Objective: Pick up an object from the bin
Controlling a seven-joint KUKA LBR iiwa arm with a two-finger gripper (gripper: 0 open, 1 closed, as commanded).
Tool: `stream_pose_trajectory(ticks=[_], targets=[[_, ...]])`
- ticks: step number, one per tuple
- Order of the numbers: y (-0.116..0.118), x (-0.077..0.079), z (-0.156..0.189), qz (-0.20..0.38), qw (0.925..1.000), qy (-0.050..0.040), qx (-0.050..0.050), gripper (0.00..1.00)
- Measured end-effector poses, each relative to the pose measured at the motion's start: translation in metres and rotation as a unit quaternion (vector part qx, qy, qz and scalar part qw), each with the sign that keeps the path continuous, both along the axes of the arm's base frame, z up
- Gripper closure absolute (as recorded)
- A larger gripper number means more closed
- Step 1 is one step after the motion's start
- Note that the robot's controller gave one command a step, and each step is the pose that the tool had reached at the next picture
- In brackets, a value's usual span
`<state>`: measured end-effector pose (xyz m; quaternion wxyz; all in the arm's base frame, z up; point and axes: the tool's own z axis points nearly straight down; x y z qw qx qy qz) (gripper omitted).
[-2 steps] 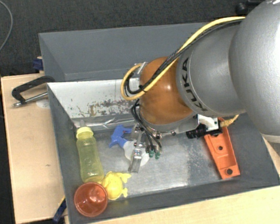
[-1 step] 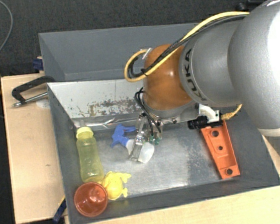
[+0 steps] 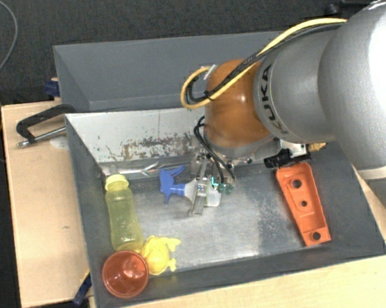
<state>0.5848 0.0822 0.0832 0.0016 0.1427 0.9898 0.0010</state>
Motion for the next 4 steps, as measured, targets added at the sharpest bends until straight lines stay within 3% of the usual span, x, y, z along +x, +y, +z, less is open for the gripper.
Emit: stream_pose_trajectory(ticks=[2, 3, 4], targets=[[0.0124, -0.0047, -0.0085, 0.028, 0.9996, 0.0001, 0.001, 0.0], [0.0093, -0.0025, -0.0086, -0.029, 0.9996, -0.001, 0.002, 0.0], [0.0115, 0.0014, -0.012, 0.176, 0.9844, -0.0025, 0.001, 1.0]])
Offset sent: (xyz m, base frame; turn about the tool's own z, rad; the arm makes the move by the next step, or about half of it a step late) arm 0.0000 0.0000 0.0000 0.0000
